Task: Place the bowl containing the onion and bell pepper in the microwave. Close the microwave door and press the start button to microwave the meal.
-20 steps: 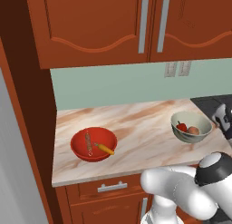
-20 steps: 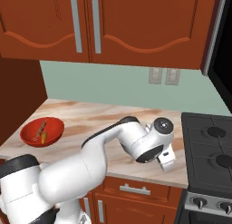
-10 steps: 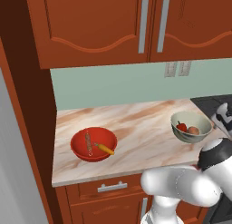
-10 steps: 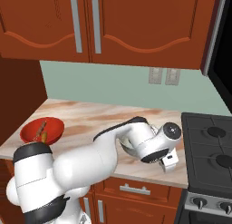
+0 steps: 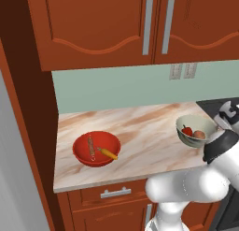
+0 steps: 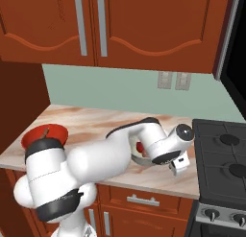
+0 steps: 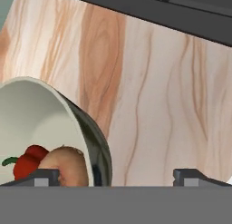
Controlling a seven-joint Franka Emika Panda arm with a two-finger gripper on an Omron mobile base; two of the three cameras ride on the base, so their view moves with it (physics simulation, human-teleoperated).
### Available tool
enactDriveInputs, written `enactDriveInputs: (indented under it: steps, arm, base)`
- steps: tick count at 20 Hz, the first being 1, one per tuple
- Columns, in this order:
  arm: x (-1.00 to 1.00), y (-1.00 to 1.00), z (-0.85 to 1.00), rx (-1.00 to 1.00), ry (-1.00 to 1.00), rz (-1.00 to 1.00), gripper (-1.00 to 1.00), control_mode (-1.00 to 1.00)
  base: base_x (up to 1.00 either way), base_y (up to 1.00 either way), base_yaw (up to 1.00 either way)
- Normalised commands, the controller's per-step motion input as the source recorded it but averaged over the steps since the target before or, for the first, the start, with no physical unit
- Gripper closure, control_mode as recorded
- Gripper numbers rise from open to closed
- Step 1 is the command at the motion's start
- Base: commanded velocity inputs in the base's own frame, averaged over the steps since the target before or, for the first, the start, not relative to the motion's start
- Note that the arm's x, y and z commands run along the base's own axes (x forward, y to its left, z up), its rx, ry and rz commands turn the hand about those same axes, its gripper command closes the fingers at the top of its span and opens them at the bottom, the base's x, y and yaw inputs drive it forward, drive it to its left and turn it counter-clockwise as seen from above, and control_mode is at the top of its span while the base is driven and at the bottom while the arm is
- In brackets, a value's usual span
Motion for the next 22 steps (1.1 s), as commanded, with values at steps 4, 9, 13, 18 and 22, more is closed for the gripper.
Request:
enactDriveInputs:
  steps: [4, 9, 13, 18, 22]
  arm:
    - [0.27, 0.00, -0.24, 0.00, 0.00, 0.02, -1.00, -1.00]
    - [0.30, 0.00, -0.25, 0.00, 0.00, 0.03, -1.00, -1.00]
    - [0.32, 0.00, -0.24, 0.00, 0.00, 0.03, -1.00, -1.00]
    - [0.29, 0.00, -0.22, 0.00, 0.00, 0.02, -1.00, -1.00]
    - [0.27, 0.00, -0.22, 0.00, 0.00, 0.02, -1.00, -1.00]
  base:
    - [0.00, 0.00, 0.00]
    - [0.00, 0.00, 0.00]
    - [0.00, 0.00, 0.00]
    - [0.00, 0.00, 0.00]
    - [0.00, 0.00, 0.00]
